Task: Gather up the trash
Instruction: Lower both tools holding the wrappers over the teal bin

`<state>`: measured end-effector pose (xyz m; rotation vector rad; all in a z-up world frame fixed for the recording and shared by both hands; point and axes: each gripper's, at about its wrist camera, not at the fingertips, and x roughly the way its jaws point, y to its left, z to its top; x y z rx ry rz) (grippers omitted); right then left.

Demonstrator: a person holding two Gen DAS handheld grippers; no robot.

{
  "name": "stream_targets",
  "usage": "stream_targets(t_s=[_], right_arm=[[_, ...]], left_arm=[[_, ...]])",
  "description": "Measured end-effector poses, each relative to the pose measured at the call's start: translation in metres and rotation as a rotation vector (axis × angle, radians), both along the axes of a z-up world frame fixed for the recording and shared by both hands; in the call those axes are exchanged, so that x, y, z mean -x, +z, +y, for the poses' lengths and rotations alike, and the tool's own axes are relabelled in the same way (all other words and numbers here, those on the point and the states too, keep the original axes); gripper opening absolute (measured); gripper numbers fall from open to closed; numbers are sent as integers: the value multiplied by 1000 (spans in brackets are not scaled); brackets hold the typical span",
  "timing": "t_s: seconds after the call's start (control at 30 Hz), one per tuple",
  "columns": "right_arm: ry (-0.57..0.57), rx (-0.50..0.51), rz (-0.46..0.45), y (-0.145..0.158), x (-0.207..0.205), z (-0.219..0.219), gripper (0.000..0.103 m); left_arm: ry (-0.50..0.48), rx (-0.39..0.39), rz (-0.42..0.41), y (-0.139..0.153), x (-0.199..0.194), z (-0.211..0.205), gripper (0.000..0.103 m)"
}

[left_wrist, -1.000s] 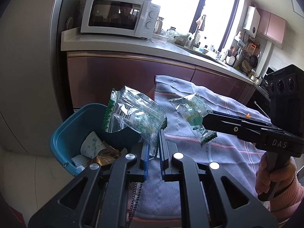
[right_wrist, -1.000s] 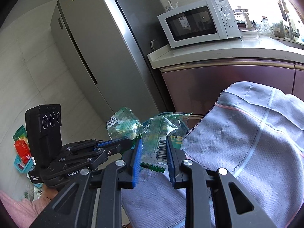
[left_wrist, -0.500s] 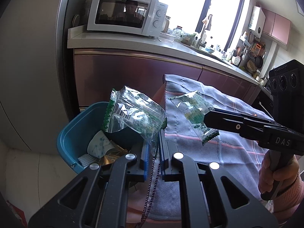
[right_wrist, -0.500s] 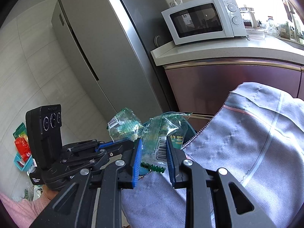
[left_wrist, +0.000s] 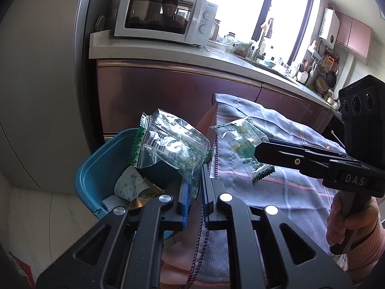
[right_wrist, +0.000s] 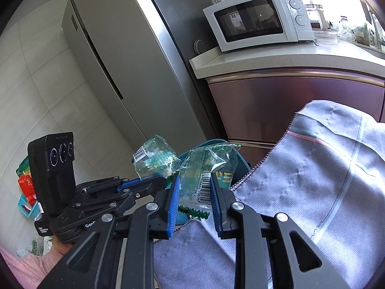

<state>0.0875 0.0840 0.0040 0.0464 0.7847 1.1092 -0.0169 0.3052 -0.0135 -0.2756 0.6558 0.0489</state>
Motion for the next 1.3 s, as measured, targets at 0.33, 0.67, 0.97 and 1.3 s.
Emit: stream_targets(t_s=[0.33, 0.67, 0.97, 1.3], right_arm=[[17, 21, 6, -4, -2, 14, 23], [32, 52, 11, -11, -6, 32, 23], [34, 75, 16, -15, -9, 43, 23], [38, 96, 22, -21, -11, 56, 23]], left_arm=[[19, -2, 10, -2, -2, 4, 10], [40, -2, 33, -10, -7, 9, 10], [53, 2, 52, -19, -12, 16, 10], [66, 8, 67, -25, -15, 21, 10]])
